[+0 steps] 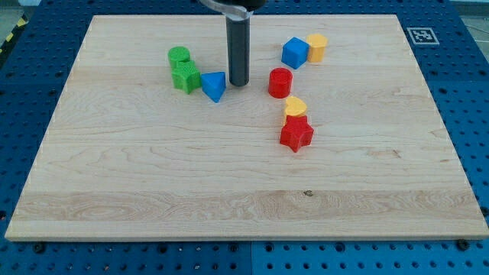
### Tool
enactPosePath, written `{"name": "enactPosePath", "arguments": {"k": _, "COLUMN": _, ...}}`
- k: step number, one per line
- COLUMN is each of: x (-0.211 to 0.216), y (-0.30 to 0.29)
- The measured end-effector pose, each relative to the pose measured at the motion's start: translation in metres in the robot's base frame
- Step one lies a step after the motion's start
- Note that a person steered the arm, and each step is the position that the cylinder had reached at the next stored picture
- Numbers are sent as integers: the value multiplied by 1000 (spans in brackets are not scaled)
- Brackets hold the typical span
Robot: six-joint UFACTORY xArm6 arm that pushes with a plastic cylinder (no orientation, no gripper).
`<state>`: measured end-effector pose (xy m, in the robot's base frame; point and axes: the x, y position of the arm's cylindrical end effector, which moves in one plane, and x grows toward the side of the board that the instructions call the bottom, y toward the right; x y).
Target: Push the blue triangle into the green star
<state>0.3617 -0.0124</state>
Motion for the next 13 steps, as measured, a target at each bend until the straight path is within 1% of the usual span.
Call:
{"name": "enactPosePath", "arguments": {"k": 2, "x": 12, "y": -25}}
{"name": "enactPosePath", "arguments": {"k": 3, "x": 12, "y": -25}}
{"name": "enactPosePath", "arguments": {"k": 5, "x": -10, "y": -24}}
{"name": "enactPosePath", "arguments": {"k": 13, "x": 26, "y": -30}}
